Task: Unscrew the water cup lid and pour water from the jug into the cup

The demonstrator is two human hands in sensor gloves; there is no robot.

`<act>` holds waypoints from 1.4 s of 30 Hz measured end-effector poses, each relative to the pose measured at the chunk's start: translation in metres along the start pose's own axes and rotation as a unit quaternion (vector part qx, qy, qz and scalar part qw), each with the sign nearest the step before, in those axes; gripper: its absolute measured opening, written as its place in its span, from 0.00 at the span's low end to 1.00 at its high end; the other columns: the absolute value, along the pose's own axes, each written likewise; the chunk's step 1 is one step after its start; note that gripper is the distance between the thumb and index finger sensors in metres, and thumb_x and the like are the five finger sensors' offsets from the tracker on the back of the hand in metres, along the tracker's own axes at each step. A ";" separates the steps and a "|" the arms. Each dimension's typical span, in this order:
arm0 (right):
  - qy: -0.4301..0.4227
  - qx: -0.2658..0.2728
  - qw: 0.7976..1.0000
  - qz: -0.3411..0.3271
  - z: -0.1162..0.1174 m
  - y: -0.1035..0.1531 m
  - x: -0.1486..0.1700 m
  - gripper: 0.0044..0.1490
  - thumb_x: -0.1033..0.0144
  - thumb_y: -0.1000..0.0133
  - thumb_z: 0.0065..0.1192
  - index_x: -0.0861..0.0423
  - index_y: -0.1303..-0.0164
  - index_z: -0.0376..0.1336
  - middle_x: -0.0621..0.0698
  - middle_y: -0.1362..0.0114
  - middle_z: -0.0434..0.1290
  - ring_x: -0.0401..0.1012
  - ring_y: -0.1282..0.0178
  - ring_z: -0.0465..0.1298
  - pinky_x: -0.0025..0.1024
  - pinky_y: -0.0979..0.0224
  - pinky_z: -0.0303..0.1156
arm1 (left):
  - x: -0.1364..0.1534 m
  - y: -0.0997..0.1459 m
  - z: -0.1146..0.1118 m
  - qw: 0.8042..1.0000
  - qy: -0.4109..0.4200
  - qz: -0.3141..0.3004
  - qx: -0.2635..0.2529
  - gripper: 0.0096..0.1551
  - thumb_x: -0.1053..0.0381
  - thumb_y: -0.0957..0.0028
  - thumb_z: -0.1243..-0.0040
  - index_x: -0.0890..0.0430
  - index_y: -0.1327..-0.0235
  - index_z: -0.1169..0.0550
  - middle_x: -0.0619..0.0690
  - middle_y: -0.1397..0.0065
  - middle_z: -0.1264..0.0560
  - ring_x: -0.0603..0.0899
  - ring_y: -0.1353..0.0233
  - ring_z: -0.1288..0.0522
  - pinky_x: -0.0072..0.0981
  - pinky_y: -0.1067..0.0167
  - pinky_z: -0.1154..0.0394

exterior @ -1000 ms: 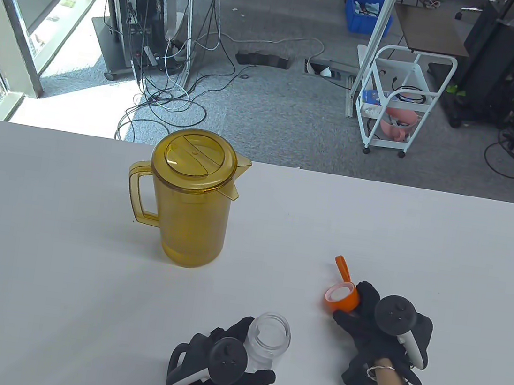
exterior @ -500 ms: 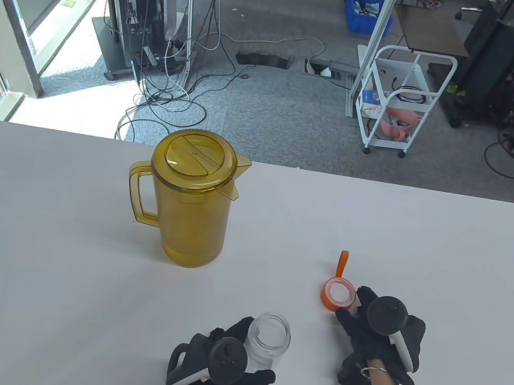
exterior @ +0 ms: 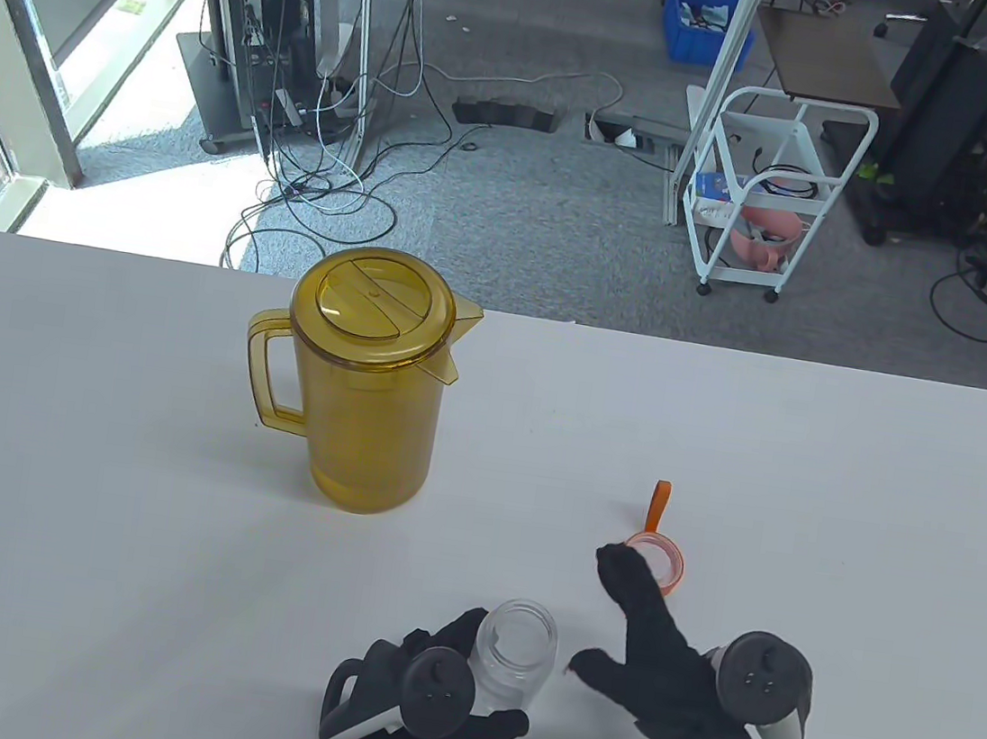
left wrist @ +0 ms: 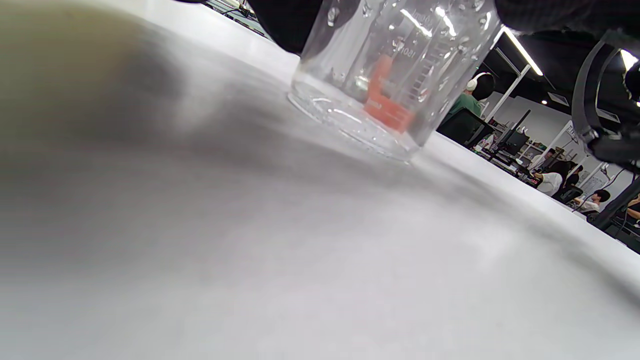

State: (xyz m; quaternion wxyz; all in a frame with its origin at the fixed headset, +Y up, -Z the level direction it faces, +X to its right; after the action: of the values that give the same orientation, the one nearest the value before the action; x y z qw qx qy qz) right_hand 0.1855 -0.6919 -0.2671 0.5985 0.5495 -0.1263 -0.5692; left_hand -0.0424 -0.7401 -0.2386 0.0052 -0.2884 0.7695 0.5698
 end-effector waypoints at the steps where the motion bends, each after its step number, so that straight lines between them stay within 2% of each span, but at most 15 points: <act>1: 0.001 -0.001 1.000 -0.003 0.011 0.003 -0.001 0.72 0.33 0.44 0.56 0.65 0.15 0.26 0.70 0.12 0.32 0.69 0.13 0.41 0.70 0.23 0.38 | 0.000 0.000 0.000 1.000 0.000 0.000 0.000 0.69 0.16 0.44 0.64 0.62 0.19 0.71 0.53 0.12 0.57 0.55 0.10 0.44 0.66 0.16 0.49; 6: 0.046 -0.001 0.999 0.011 0.045 0.007 0.006 0.76 0.35 0.45 0.59 0.68 0.20 0.21 0.73 0.15 0.29 0.69 0.14 0.40 0.69 0.23 0.37 | 0.000 0.000 0.000 1.000 0.001 0.001 0.001 0.69 0.16 0.44 0.64 0.62 0.19 0.71 0.53 0.12 0.57 0.55 0.10 0.44 0.66 0.16 0.50; 10: 0.034 0.005 0.999 0.018 0.062 0.006 0.013 0.75 0.40 0.46 0.64 0.66 0.21 0.21 0.71 0.15 0.34 0.66 0.13 0.45 0.69 0.23 0.40 | 0.000 0.000 -0.001 1.000 0.001 0.002 0.001 0.69 0.16 0.44 0.64 0.62 0.18 0.71 0.52 0.12 0.57 0.54 0.10 0.44 0.65 0.16 0.50; 14: 0.050 0.039 0.998 0.031 0.063 0.005 0.010 0.69 0.47 0.45 0.67 0.62 0.19 0.25 0.67 0.14 0.40 0.63 0.14 0.51 0.68 0.23 0.42 | 0.000 0.000 -0.001 1.000 0.002 0.003 -0.001 0.69 0.16 0.44 0.63 0.61 0.18 0.71 0.51 0.12 0.57 0.54 0.10 0.44 0.65 0.16 0.50; 19: 0.042 0.046 0.997 0.039 0.060 0.004 0.012 0.67 0.48 0.47 0.70 0.58 0.19 0.30 0.63 0.15 0.45 0.59 0.15 0.56 0.68 0.23 0.45 | 0.000 0.000 0.001 1.000 0.002 -0.004 -0.008 0.68 0.16 0.44 0.61 0.60 0.17 0.69 0.51 0.11 0.55 0.54 0.10 0.42 0.65 0.16 0.49; 22: 0.045 0.047 0.997 0.036 0.060 0.003 0.011 0.67 0.47 0.48 0.70 0.59 0.19 0.31 0.63 0.15 0.46 0.59 0.15 0.57 0.68 0.23 0.45 | -0.001 0.009 0.008 0.998 -0.007 -0.004 -0.069 0.67 0.18 0.46 0.56 0.61 0.14 0.60 0.55 0.12 0.47 0.59 0.14 0.35 0.69 0.21 0.45; 23: 0.046 0.047 0.997 0.035 0.060 0.003 0.011 0.67 0.47 0.48 0.70 0.59 0.19 0.31 0.63 0.15 0.46 0.59 0.15 0.57 0.68 0.23 0.45 | -0.001 0.015 0.014 0.994 -0.022 -0.015 -0.104 0.67 0.19 0.48 0.53 0.61 0.13 0.57 0.56 0.13 0.44 0.61 0.15 0.33 0.70 0.22 0.43; 27: 0.046 0.047 0.997 0.035 0.060 0.003 0.011 0.67 0.47 0.48 0.70 0.59 0.19 0.31 0.64 0.15 0.46 0.60 0.16 0.56 0.68 0.23 0.45 | 0.009 0.037 0.050 0.983 -0.142 -0.005 -0.119 0.68 0.18 0.47 0.55 0.62 0.13 0.57 0.57 0.12 0.44 0.63 0.14 0.33 0.70 0.23 0.41; 28: 0.045 0.046 0.997 0.035 0.060 0.003 0.011 0.67 0.47 0.48 0.70 0.59 0.19 0.31 0.64 0.15 0.46 0.60 0.16 0.56 0.68 0.23 0.45 | 0.013 0.042 0.062 0.980 -0.145 0.004 -0.136 0.67 0.19 0.48 0.54 0.61 0.13 0.57 0.57 0.12 0.44 0.62 0.15 0.33 0.69 0.23 0.41; 31: 0.042 0.044 0.998 0.035 0.060 0.002 0.011 0.67 0.47 0.48 0.70 0.59 0.19 0.31 0.64 0.15 0.46 0.60 0.15 0.56 0.68 0.23 0.45 | 0.035 0.062 0.116 0.963 -0.109 0.045 -0.243 0.65 0.20 0.46 0.55 0.61 0.13 0.58 0.56 0.12 0.45 0.62 0.14 0.34 0.68 0.22 0.41; 33: 0.045 0.044 0.997 0.035 0.060 0.002 0.010 0.67 0.47 0.48 0.70 0.59 0.19 0.31 0.64 0.15 0.46 0.60 0.15 0.56 0.69 0.23 0.45 | 0.053 0.067 0.149 0.948 -0.078 0.090 -0.294 0.66 0.21 0.44 0.53 0.61 0.12 0.61 0.58 0.11 0.49 0.67 0.12 0.40 0.69 0.21 0.44; 36: 0.047 0.044 0.997 0.035 0.060 0.002 0.010 0.67 0.47 0.47 0.69 0.59 0.19 0.31 0.64 0.15 0.45 0.60 0.15 0.56 0.68 0.23 0.45 | 0.085 0.064 0.192 0.917 -0.074 0.150 -0.362 0.68 0.21 0.43 0.55 0.63 0.13 0.64 0.62 0.11 0.53 0.70 0.11 0.44 0.70 0.21 0.45; 37: 0.047 0.043 0.997 0.035 0.060 0.002 0.010 0.67 0.47 0.47 0.69 0.59 0.19 0.31 0.64 0.15 0.45 0.60 0.15 0.56 0.68 0.23 0.45 | 0.093 0.061 0.199 0.913 -0.063 0.159 -0.370 0.68 0.21 0.42 0.55 0.63 0.13 0.64 0.62 0.11 0.54 0.70 0.11 0.45 0.69 0.21 0.45; 40: 0.046 0.042 0.997 0.034 0.060 0.002 0.010 0.67 0.47 0.47 0.69 0.59 0.19 0.31 0.64 0.15 0.45 0.60 0.15 0.56 0.69 0.23 0.45 | 0.122 0.042 0.216 0.911 -0.028 0.198 -0.361 0.67 0.22 0.42 0.54 0.61 0.13 0.65 0.60 0.09 0.57 0.69 0.09 0.47 0.69 0.19 0.47; 42: 0.047 0.041 0.997 0.034 0.060 0.002 0.010 0.67 0.47 0.47 0.69 0.59 0.19 0.30 0.64 0.15 0.45 0.60 0.15 0.56 0.68 0.23 0.44 | 0.141 0.028 0.221 0.907 -0.049 0.228 -0.351 0.65 0.23 0.41 0.54 0.61 0.13 0.65 0.59 0.09 0.55 0.68 0.09 0.45 0.68 0.19 0.46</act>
State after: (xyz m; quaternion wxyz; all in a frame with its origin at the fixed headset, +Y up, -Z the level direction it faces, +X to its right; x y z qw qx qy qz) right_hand 0.1427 -0.7317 -0.2485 0.5993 0.5954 -0.1401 -0.5165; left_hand -0.2438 -0.6023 -0.3392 -0.1887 -0.0601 0.5634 0.8021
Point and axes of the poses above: the tracker on the back of each hand, its own x axis roughly to the little-finger side, its own y axis roughly from the fingertips to the wrist, z = x × y, the point moved 1 cm from there along -y, roughly from the wrist to the fingertips
